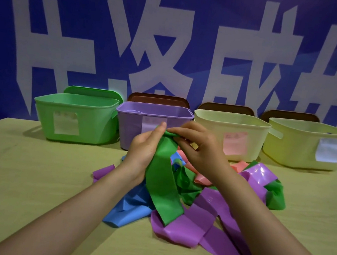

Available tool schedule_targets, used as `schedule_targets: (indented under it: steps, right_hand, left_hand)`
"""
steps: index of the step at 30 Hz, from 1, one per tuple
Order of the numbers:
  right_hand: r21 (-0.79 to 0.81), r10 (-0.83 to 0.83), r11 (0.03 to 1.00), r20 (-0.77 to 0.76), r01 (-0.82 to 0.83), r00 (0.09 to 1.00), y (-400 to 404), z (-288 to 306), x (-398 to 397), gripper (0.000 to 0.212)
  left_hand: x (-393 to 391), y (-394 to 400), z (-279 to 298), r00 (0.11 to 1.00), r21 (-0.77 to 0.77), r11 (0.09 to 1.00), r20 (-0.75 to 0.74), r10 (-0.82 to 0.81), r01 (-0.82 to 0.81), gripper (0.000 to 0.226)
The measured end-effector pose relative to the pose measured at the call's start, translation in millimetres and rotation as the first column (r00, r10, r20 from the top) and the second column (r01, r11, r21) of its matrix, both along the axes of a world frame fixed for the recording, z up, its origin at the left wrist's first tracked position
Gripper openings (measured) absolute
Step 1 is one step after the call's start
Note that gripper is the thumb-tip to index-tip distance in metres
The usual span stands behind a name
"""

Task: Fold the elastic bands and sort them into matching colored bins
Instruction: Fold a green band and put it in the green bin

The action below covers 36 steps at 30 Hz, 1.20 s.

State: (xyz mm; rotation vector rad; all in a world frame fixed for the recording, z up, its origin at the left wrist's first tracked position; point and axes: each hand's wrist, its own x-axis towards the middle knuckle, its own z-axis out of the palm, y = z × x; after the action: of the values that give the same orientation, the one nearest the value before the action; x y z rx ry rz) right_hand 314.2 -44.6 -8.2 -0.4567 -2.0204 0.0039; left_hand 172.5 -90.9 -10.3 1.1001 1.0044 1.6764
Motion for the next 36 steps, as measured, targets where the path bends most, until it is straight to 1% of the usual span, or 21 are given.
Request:
schedule_targets:
  steps: [2,3,4,6,7,9,11,14,15,17,18,19,22,24,25,26,28,30,32,34,36]
  right_hand:
    - [-0.166,0.036,0.985,-0.027,-0.040,0.999,-3,-1,-2,0.032]
    - [-0.261,0.049,0.963,-0.073,-0.066,0.996,-5,-1,-4,0.034]
    - [-0.355,0.060,0.929,-0.140,-0.106,0.988,-8,-1,-6,0.034]
    - [-0.519,0.060,0.828,-0.297,-0.214,0.953,-13,0,-10,0.028]
    - [-0.572,0.044,0.781,-0.348,-0.250,0.937,-15,0,-12,0.026]
    - [-0.633,0.029,0.719,-0.387,-0.288,0.922,-16,0,-14,0.021]
    - [-0.640,0.033,0.702,-0.406,-0.310,0.913,-17,-1,-15,0.015]
    - [-0.617,0.001,0.728,-0.433,-0.297,0.901,-17,-1,-17,0.010]
    - [-0.613,-0.005,0.731,-0.443,-0.299,0.896,-17,-2,-17,0.010]
    - [-0.612,-0.005,0.725,-0.461,-0.315,0.887,-19,-2,-19,0.013]
    - [-0.610,0.003,0.721,-0.473,-0.329,0.881,-20,-2,-21,0.017]
    - [-0.605,0.013,0.715,-0.489,-0.350,0.872,-21,-3,-22,0.020]
    - [-0.578,0.053,0.706,-0.533,-0.409,0.844,-26,-2,-24,0.022]
    - [-0.569,0.065,0.702,-0.548,-0.428,0.834,-27,-1,-24,0.019]
    - [-0.568,0.066,0.699,-0.553,-0.434,0.831,-27,0,-25,0.016]
    - [-0.571,0.058,0.696,-0.558,-0.434,0.828,-27,0,-25,0.014]
    - [-0.590,0.022,0.687,-0.566,-0.424,0.824,-26,0,-25,0.016]
    - [-0.607,-0.005,0.672,-0.576,-0.424,0.817,-27,-1,-25,0.021]
    - [-0.606,-0.004,0.669,-0.583,-0.431,0.812,-28,0,-25,0.019]
    - [-0.593,-0.001,0.678,-0.592,-0.434,0.806,-27,-1,-25,0.018]
    - [-0.586,-0.021,0.694,-0.597,-0.418,0.802,-27,-2,-26,0.021]
  left_hand:
    - [-2,2,1,1.000,0.006,1.000,0.023,-0.012,0.012,0.028]
    - [-3,2,1,0.999,0.013,1.000,0.031,-0.028,0.028,0.026]
    - [-4,2,1,0.999,0.019,0.999,0.027,-0.047,0.046,0.025]
    - [-4,3,-1,0.997,0.034,0.996,0.004,-0.077,0.077,0.025]
    - [-5,4,-3,0.997,0.046,0.996,-0.011,-0.080,0.081,0.024]
    - [-6,6,-6,0.997,0.069,0.996,-0.053,-0.057,0.061,0.020]
    - [-6,7,-7,0.994,0.092,0.995,-0.108,-0.021,0.031,0.018]
    - [-8,7,-9,0.960,0.203,0.979,-0.266,0.088,-0.033,0.019]
    - [-8,7,-9,0.936,0.257,0.965,-0.323,0.143,-0.059,0.021]
    - [-9,7,-10,0.880,0.361,0.928,-0.406,0.249,-0.096,0.035]
    - [-10,7,-10,0.862,0.395,0.913,-0.422,0.282,-0.105,0.041]
    - [-10,7,-10,0.854,0.424,0.899,-0.421,0.305,-0.112,0.042]
    - [-11,5,-8,0.855,0.466,0.877,-0.405,0.324,-0.112,0.033]
    - [-12,4,-4,0.877,0.446,0.891,-0.387,0.283,-0.091,0.025]
    - [-12,4,-3,0.897,0.411,0.909,-0.372,0.238,-0.071,0.021]
    - [-13,5,-2,0.923,0.357,0.933,-0.343,0.176,-0.045,0.019]
    - [-13,6,-3,0.971,0.226,0.974,-0.234,0.043,0.012,0.019]
    - [-11,4,-3,0.993,0.119,0.991,-0.102,-0.056,0.068,0.030]
    - [-8,1,-3,0.995,0.067,0.992,-0.018,-0.103,0.104,0.046]
    - [-5,-1,-3,0.994,0.039,0.993,-0.008,-0.110,0.110,0.056]
    - [-2,-2,-3,0.995,0.035,0.994,-0.025,-0.102,0.102,0.055]
